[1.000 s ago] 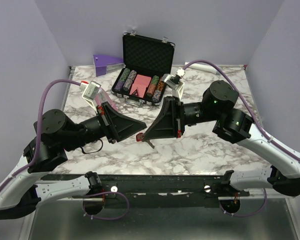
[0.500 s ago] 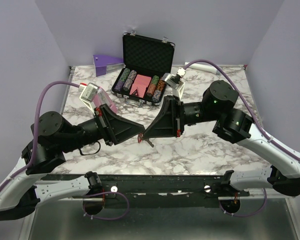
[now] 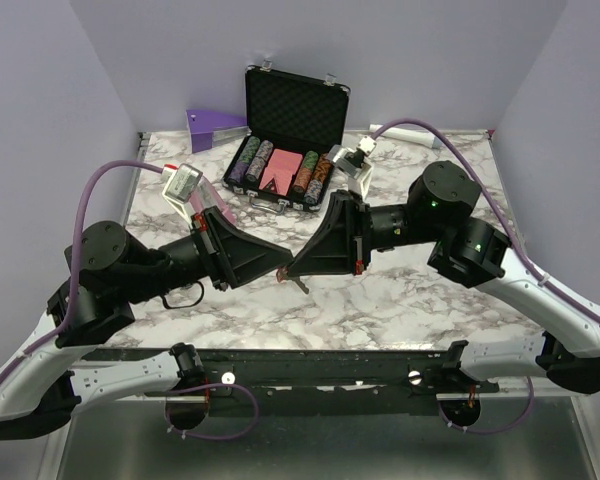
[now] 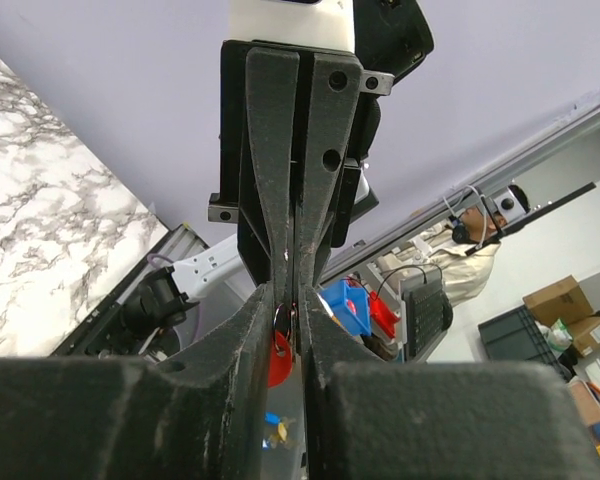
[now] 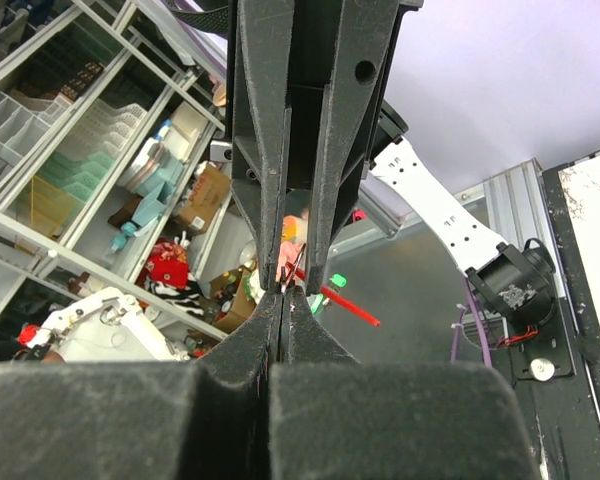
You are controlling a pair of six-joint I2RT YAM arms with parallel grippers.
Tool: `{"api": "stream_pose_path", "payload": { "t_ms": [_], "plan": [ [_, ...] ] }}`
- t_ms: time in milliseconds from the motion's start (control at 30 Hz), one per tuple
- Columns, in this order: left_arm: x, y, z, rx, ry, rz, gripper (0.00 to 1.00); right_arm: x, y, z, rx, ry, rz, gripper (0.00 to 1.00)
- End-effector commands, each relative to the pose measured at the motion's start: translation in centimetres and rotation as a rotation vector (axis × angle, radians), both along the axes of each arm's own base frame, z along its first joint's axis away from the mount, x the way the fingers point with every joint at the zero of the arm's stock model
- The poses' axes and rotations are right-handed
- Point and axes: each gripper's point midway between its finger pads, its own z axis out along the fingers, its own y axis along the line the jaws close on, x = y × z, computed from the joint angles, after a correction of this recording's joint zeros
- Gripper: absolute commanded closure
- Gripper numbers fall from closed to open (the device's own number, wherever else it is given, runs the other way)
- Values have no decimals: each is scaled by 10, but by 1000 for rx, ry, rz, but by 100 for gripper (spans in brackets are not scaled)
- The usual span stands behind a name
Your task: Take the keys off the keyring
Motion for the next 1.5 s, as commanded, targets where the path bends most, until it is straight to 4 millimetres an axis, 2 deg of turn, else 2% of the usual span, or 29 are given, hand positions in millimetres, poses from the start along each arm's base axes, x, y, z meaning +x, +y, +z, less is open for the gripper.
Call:
{"api": "stream_pose_path", "payload": {
  "t_ms": [0, 500, 967, 1167, 1467],
  "plan": [
    [-1, 2, 14, -47, -12, -1, 74, -2, -7, 12, 29, -32, -24, 99],
    [-4, 5, 25, -107, 13, -9, 78, 1, -3, 12, 29, -34, -29, 99],
    [-4, 5, 19, -90, 23, -6, 98, 1, -1, 11, 24, -31, -24, 99],
    [-6, 3, 17, -40, -7, -24, 100, 1, -2, 9, 18, -21, -26, 99],
    [-22, -2, 1, 159, -116, -137, 100, 2, -2, 3, -2, -8, -30, 99]
  ]
}}
